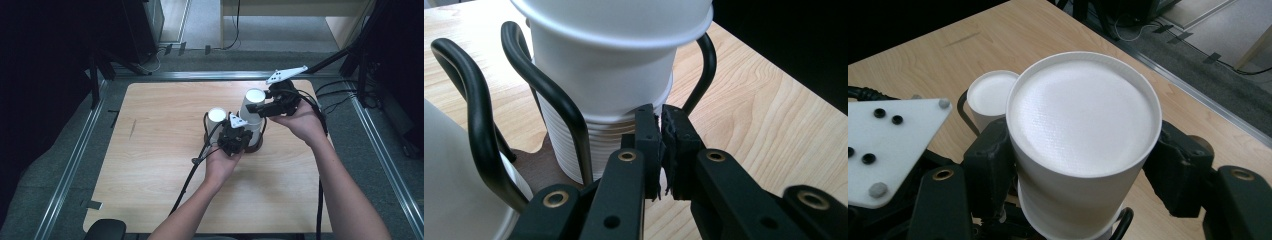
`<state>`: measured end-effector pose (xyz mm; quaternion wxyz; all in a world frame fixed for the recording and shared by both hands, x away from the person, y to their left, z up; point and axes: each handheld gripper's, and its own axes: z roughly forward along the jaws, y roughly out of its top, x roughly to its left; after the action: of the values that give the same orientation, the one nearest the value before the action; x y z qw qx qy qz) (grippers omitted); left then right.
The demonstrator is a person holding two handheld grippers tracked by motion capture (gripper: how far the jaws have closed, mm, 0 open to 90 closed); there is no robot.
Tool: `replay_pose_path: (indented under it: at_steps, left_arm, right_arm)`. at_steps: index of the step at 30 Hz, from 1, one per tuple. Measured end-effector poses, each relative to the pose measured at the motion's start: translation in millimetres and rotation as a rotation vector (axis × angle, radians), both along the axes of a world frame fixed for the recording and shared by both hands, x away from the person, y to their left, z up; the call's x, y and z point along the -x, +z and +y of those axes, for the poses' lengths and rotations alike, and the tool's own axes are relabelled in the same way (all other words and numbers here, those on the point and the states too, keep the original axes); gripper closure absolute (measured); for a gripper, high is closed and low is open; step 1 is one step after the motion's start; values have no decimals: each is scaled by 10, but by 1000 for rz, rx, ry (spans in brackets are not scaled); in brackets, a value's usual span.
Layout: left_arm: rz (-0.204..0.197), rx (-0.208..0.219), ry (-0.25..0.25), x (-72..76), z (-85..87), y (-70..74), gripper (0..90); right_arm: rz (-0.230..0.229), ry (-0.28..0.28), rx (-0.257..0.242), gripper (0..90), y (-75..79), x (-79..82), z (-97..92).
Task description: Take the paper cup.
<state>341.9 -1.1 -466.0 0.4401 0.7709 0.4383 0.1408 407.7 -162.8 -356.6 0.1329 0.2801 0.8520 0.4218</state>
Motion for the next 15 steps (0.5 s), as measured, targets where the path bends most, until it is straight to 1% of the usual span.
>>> replay_pose_path:
  at_steps: [5,6,7,12,15]
  left_arm:
    - [-5,1,-3,2,-2,-5,852]
    - [-5,1,-3,2,-2,-5,852]
    - [-6,0,-5,4,-1,-6,852]
    - [-4,0,-8,4,7,-8,849]
    - [-4,-3,-10,5,6,-10,847]
  right_arm:
    - [-8,10,-6,334,112,19,-6]
    - [-8,10,-6,334,112,19,-6]
    - [-13,14,-6,335,167,31,-11]
    - [-34,20,-10,335,308,77,-21]
    - [-37,19,-12,335,387,101,-29]
